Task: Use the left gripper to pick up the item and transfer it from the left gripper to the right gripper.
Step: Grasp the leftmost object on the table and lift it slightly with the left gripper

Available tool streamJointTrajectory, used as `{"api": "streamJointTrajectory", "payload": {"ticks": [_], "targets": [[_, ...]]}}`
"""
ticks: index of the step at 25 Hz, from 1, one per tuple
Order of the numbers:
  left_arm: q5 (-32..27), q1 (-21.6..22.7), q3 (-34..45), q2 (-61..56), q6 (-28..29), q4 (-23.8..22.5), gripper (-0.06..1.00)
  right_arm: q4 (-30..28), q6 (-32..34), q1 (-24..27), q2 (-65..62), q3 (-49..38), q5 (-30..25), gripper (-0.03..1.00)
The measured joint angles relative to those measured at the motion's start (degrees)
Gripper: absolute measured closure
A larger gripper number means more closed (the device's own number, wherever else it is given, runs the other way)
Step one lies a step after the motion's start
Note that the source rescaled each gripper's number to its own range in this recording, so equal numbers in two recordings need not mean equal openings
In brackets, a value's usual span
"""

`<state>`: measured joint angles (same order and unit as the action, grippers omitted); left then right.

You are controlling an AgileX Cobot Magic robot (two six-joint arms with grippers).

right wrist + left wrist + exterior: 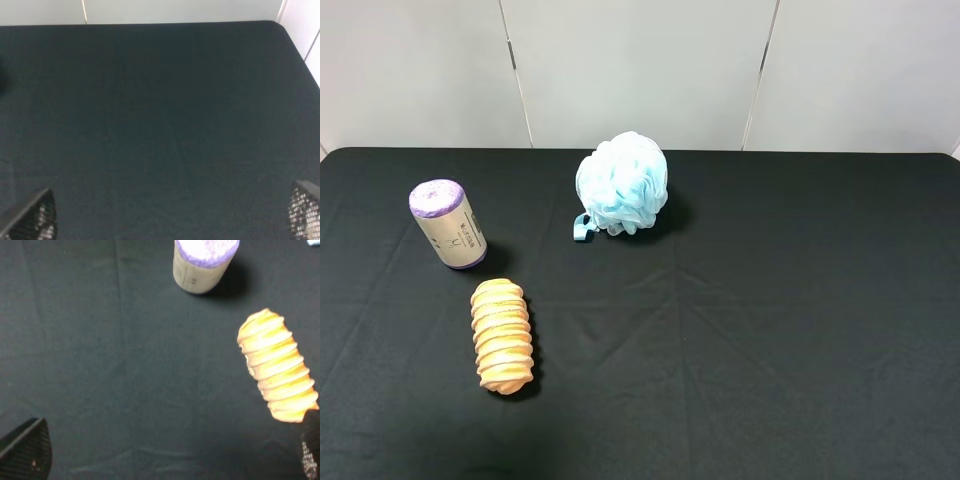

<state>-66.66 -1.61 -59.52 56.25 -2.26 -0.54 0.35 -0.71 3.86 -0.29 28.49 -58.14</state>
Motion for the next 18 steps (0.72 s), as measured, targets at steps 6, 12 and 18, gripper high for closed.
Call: {"api": "streamJointTrajectory", "payload": {"ticks": [6, 12, 18], "targets": [[0.2, 0.0, 0.0, 7.8, -0.1, 0.0, -0.05, 0.0, 0.0, 0.0, 0.0, 0.0, 0.0, -0.03], [2.7, 0.0, 0.0, 15.2, -1.3, 1.0, -0.05, 0.0, 0.0, 0.0, 0.0, 0.0, 0.0, -0.03], [6.9, 0.0, 0.0, 22.1, -3.0, 1.0, -0.05, 0.0, 0.0, 0.0, 0.0, 0.0, 0.0, -0.03]]}}
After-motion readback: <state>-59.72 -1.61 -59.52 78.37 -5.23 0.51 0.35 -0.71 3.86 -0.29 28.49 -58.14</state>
